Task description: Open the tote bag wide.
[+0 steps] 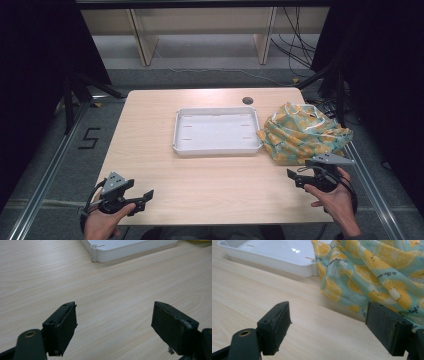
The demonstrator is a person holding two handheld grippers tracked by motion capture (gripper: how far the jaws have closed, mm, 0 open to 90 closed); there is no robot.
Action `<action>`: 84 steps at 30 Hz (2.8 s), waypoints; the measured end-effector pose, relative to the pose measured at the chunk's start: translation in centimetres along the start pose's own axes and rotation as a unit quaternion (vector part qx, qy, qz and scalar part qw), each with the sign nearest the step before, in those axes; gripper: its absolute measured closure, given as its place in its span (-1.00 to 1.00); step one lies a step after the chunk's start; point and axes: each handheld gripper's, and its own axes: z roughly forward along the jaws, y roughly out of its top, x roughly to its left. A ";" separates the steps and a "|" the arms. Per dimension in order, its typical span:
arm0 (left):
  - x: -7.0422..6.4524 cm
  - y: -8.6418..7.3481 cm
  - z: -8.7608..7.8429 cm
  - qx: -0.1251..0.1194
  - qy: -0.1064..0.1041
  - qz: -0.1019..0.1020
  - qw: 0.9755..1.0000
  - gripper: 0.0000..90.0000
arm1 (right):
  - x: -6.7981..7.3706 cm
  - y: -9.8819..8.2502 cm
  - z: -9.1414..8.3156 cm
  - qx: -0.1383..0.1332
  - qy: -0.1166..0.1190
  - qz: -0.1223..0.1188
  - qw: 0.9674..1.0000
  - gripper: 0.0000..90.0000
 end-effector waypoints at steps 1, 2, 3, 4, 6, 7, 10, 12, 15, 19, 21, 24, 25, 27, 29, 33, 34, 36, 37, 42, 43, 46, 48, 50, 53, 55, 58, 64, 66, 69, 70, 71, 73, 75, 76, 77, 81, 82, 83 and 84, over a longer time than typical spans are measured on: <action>-0.2 -0.1 0.0 0.003 0.003 -0.016 1.000 -0.57 | 0.0 0.0 0.0 0.004 0.001 0.003 1.000 -0.53; -0.3 -0.1 -0.1 0.008 0.003 -0.024 1.000 -0.57 | 0.2 0.0 0.0 0.002 -0.003 0.015 1.000 -0.53; -0.3 -0.1 -0.1 0.006 0.003 -0.024 1.000 -0.57 | 0.3 0.0 0.0 0.006 -0.001 0.020 1.000 -0.53; -0.2 -0.1 -0.1 0.005 0.003 -0.023 1.000 -0.57 | -0.1 0.2 0.1 0.002 0.000 -0.002 1.000 -0.52; -0.2 -0.1 -0.1 0.006 0.001 -0.028 1.000 -0.57 | -0.1 0.3 0.2 0.003 0.003 -0.002 1.000 -0.50; -0.2 -0.1 0.0 0.006 0.001 -0.028 1.000 -0.57 | -0.2 0.4 0.3 0.005 0.003 -0.004 1.000 -0.49; -0.3 -0.1 -0.1 0.008 0.001 -0.026 1.000 -0.57 | -0.3 0.9 0.8 -0.004 -0.005 -0.002 1.000 -0.48; -0.1 -0.1 0.0 0.003 0.000 -0.014 1.000 -0.57 | -0.4 1.2 1.1 -0.006 -0.008 -0.001 1.000 -0.47; -0.1 0.0 0.0 0.005 0.001 -0.019 1.000 -0.57 | -1.0 2.0 1.7 -0.008 -0.012 -0.011 1.000 -0.44; -0.2 0.0 0.0 0.006 0.001 -0.022 1.000 -0.57 | -1.8 3.0 2.6 -0.012 -0.021 -0.015 1.000 -0.38; -0.2 -0.1 0.0 0.002 0.000 -0.023 1.000 -0.57 | -2.1 3.6 3.2 -0.009 -0.025 0.003 1.000 -0.34; 0.0 0.0 0.0 0.002 0.000 -0.015 1.000 -0.57 | -3.2 4.9 4.3 -0.017 -0.044 -0.029 0.998 -0.29; -0.1 -0.1 0.0 0.006 0.003 -0.034 0.999 -0.57 | -3.2 5.1 4.7 -0.021 -0.040 -0.021 0.999 -0.25; -0.1 -0.1 0.0 0.005 0.002 -0.032 0.999 -0.57 | -3.7 5.8 5.2 -0.012 -0.037 -0.038 0.999 -0.11; -0.1 -0.1 0.0 0.005 0.002 -0.032 0.999 -0.57 | -4.2 6.3 6.1 -0.016 -0.045 -0.049 0.998 -0.01; 0.0 0.0 0.0 0.003 0.000 -0.018 1.000 -0.57 | -4.6 6.8 7.4 0.016 -0.048 -0.031 0.998 0.17; -0.1 0.0 0.0 0.003 0.001 -0.022 1.000 -0.57 | -5.1 6.8 7.9 0.011 -0.051 -0.062 0.997 0.19; -0.1 0.0 0.0 0.002 -0.002 -0.023 1.000 -0.57 | -5.1 6.9 8.2 0.032 -0.053 -0.067 0.996 0.22; -0.2 0.0 0.0 0.001 -0.001 -0.024 1.000 -0.57 | -5.1 6.9 8.6 0.031 -0.053 -0.073 0.995 0.25; -0.3 0.0 -0.1 0.007 0.001 -0.028 1.000 -0.57 | -5.5 6.6 9.7 0.068 -0.063 -0.101 0.991 0.69; -0.3 0.0 0.0 0.002 0.000 -0.027 1.000 -0.57 | -5.5 6.4 9.6 0.077 -0.058 -0.097 0.991 0.79; -0.2 0.0 -0.1 0.004 0.000 -0.017 1.000 -0.57 | -5.9 6.1 9.1 0.085 -0.056 -0.113 0.988 1.00; -0.3 0.0 -0.1 0.003 0.001 -0.024 1.000 -0.57 | -5.8 5.8 8.6 0.087 -0.054 -0.112 0.988 1.00; -0.2 0.0 -0.1 0.000 -0.002 -0.014 1.000 -0.57 | -5.4 5.6 7.8 0.091 -0.047 -0.108 0.989 1.00; -0.4 0.1 -0.2 0.003 0.001 -0.021 1.000 -0.57 | -4.0 4.9 5.9 0.089 -0.037 -0.118 0.988 1.00; -0.4 0.0 -0.3 0.004 0.001 -0.022 1.000 -0.57 | -2.9 4.4 4.9 0.088 -0.027 -0.114 0.989 1.00; -0.2 0.1 -0.2 -0.004 -0.003 -0.003 1.000 -0.57 | -1.5 3.8 3.9 0.087 -0.009 -0.119 0.989 1.00; 0.0 0.2 -0.2 -0.005 -0.003 0.008 1.000 -0.57 | 1.1 3.2 2.9 0.103 0.026 -0.138 0.985 1.00; -0.1 0.2 -0.2 -0.004 -0.002 0.001 1.000 -0.57 | 1.4 3.1 2.9 0.102 0.031 -0.145 0.984 1.00; 0.0 0.2 -0.3 0.007 -0.002 0.007 1.000 -0.57 | 3.2 2.9 3.0 0.092 0.056 -0.161 0.981 1.00; -0.4 0.1 -0.2 0.001 0.002 -0.021 1.000 -0.57 | 3.7 2.9 2.9 0.094 0.068 -0.166 0.979 1.00; -0.5 0.1 -0.2 0.001 0.003 -0.024 1.000 -0.57 | 4.4 2.8 2.9 0.092 0.077 -0.169 0.978 1.00; -0.2 0.1 0.0 -0.001 -0.001 -0.012 1.000 -0.57 | 5.6 2.8 3.1 0.089 0.089 -0.179 0.976 1.00; -0.1 0.2 0.0 -0.002 -0.002 -0.001 1.000 -0.57 | 6.8 2.9 3.6 0.094 0.102 -0.186 0.973 1.00; -0.3 0.2 0.0 -0.001 0.000 -0.007 1.000 -0.57 | 7.5 3.0 4.0 0.096 0.112 -0.197 0.969 1.00; -0.4 0.1 0.0 0.000 0.000 -0.012 1.000 -0.57 | 8.3 3.1 4.3 0.099 0.121 -0.201 0.967 1.00; -0.5 0.1 0.0 0.003 -0.002 -0.013 1.000 -0.57 | 11.1 3.6 5.5 0.098 0.159 -0.227 0.956 1.00; -0.5 0.1 0.1 0.002 -0.002 -0.011 1.000 -0.57 | 11.9 3.7 5.8 0.105 0.165 -0.226 0.954 1.00; -0.5 0.1 0.1 0.002 -0.002 -0.011 1.000 -0.57 | 11.9 3.7 5.8 0.105 0.165 -0.226 0.954 1.00; -0.5 0.1 0.1 0.001 -0.002 -0.011 1.000 -0.57 | 12.9 3.9 6.3 0.107 0.179 -0.238 0.949 1.00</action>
